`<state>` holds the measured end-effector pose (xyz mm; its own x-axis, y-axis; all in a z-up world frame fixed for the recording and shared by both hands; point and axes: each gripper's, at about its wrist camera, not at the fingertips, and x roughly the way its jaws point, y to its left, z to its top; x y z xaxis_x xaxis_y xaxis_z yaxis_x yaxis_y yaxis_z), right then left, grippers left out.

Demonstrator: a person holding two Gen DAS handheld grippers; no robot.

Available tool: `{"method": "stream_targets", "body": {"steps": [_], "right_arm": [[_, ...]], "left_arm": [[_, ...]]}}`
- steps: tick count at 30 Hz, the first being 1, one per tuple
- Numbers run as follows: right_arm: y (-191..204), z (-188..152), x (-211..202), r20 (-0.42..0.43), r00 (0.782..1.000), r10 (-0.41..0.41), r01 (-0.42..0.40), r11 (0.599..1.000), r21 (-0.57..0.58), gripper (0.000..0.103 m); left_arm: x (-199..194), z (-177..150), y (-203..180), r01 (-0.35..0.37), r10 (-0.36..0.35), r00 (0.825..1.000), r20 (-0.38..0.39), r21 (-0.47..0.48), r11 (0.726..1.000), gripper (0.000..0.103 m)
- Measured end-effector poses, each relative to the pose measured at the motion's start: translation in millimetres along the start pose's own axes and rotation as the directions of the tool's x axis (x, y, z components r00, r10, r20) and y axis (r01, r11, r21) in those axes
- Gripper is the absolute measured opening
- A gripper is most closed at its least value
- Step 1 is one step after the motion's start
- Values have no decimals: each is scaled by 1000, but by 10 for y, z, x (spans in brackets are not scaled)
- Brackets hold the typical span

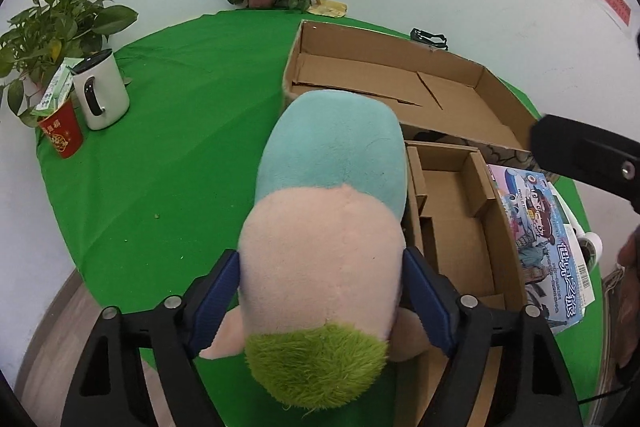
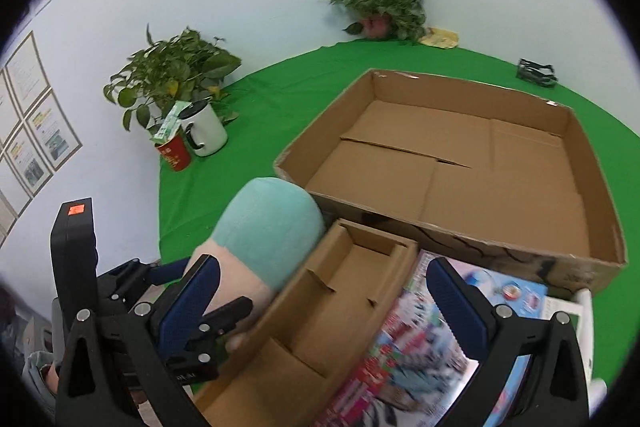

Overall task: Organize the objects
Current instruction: 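Grasp the teal-pink-green plush toy with the left gripper, then carry the plush toy with the left gripper and drop it into the large cardboard box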

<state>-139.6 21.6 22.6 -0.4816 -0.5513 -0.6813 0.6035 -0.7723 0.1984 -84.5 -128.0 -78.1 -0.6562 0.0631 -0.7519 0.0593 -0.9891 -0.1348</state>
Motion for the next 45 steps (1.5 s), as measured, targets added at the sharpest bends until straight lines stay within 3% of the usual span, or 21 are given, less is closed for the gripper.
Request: {"method": "stream_targets", "body": {"steps": [8,16,21,24,26,31,39,45], "right_arm": [[195,166,521,-113,987,110,-109,994,19,103],[361,139,784,-192,976,106,-108,994,-1,102],[405,52,964,-245,960,138,-133,990,37,93],[417,32,960,-227,964,138,-133,990,37,88],[405,42,935,-214,966,146,-141,989,40,78],[441,153,807,-143,978,150,-149,989,15,67],[401,541,362,48,991,121,-119,992,-47,64],[229,864,168,145,985,94,-89,995,-37,64]], "left_arm": [[-28,-24,158,36,-36,999,-10,-27,999,71],[-92,-30,172,46,-47,999,-10,-43,998,65],[-127,-48,68,30,-30,1000,-3,-17,999,61],[-150,-40,49,34,-34,999,2,-24,999,59],[-195,-35,23,34,-34,999,12,-25,999,58],[-368,76,-94,15,-15,997,75,-5,1000,58],[-621,534,-372,19,-30,980,196,58,998,58],[-661,1015,-625,19,-50,967,249,129,992,58]]}}
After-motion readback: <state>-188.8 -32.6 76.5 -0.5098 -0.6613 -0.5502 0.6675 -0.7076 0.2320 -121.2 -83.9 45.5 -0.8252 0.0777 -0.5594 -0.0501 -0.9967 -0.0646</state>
